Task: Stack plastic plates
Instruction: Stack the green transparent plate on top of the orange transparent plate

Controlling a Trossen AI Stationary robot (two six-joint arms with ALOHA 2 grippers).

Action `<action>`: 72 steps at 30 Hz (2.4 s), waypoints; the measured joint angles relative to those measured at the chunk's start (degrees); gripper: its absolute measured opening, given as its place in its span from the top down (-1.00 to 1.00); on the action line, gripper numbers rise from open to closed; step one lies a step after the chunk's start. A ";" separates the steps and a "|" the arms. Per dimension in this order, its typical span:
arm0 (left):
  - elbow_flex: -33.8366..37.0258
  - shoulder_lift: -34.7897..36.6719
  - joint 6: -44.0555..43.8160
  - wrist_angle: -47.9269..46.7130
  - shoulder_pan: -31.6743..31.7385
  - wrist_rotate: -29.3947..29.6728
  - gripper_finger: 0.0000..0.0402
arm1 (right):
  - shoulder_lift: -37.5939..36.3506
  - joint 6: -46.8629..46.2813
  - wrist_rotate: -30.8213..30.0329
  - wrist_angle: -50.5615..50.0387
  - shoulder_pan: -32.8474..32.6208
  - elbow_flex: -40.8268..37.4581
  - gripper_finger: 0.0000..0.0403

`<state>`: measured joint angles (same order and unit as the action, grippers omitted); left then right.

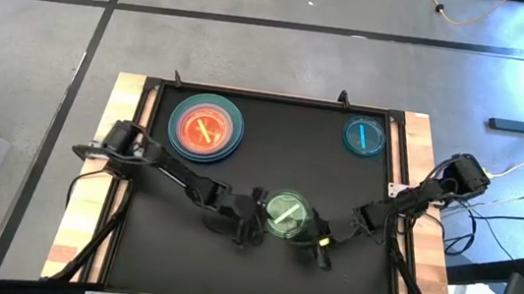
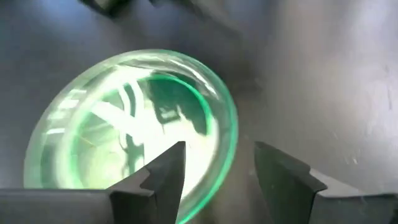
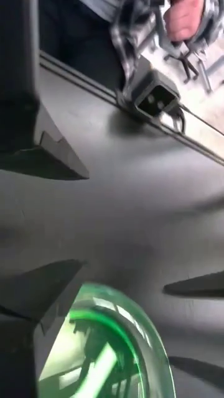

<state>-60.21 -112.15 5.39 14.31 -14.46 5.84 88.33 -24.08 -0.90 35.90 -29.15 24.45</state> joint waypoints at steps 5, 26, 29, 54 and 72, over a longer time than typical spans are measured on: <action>-5.30 -5.19 1.37 -2.59 -0.11 -1.15 0.08 | -0.04 -2.19 -6.54 -0.54 -5.19 0.00 -0.04; -6.56 -8.17 4.08 -5.40 1.74 0.30 0.97 | 0.28 2.45 -30.41 1.13 -13.22 0.04 0.02; -6.56 -7.68 2.66 -5.97 1.14 2.17 0.96 | 0.28 3.35 -29.76 0.62 -12.74 0.04 0.02; 5.33 15.87 -4.11 -15.88 -5.65 13.48 1.00 | 0.28 3.46 -30.99 2.22 -13.20 0.04 0.02; 19.67 39.03 -9.44 -29.15 3.77 30.40 1.00 | 0.50 5.93 -42.20 1.61 -12.10 0.04 0.02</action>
<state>-40.54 -73.12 -4.05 -14.84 -10.70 36.24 88.84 -18.15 -43.10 37.51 -41.24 24.49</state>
